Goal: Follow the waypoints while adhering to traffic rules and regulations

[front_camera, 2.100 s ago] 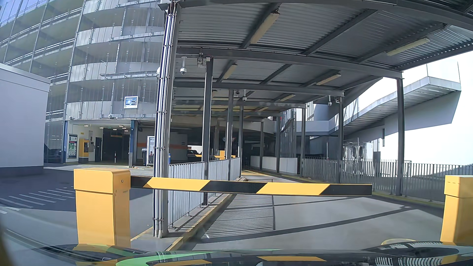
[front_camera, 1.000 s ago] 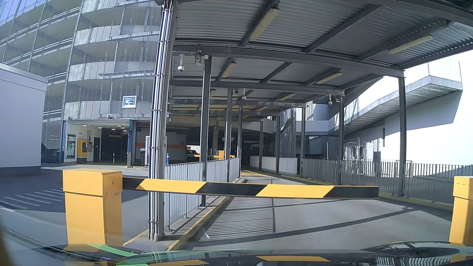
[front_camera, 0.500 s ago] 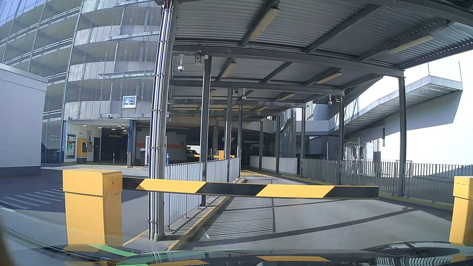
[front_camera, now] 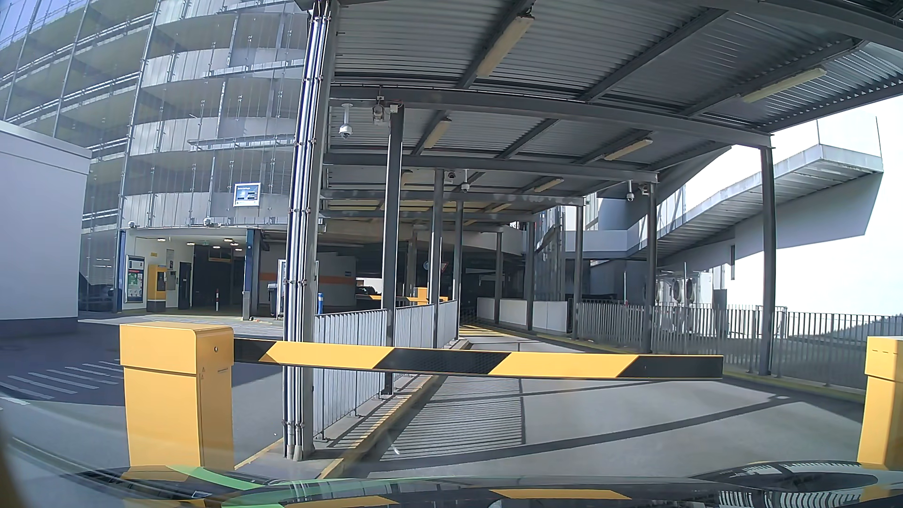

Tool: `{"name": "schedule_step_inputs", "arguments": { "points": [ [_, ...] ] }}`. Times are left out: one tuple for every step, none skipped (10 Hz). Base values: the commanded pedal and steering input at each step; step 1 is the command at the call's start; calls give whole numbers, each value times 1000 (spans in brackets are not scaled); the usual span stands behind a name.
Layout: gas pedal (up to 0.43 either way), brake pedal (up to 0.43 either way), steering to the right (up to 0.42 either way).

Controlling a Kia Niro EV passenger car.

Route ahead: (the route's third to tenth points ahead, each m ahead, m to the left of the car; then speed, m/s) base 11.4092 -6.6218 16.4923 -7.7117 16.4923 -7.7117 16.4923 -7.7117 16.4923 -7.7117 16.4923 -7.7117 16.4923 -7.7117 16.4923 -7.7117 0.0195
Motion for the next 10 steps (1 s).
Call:
{"name": "schedule_step_inputs", "arguments": {
  "points": [
    [0,220,48],
    [0,220,48],
    [0,220,48],
    [0,220,48],
    [0,220,48],
    [0,220,48],
    [0,220,48],
    [0,226,48],
    [0,226,48],
    [0,226,48]
  ]
}}
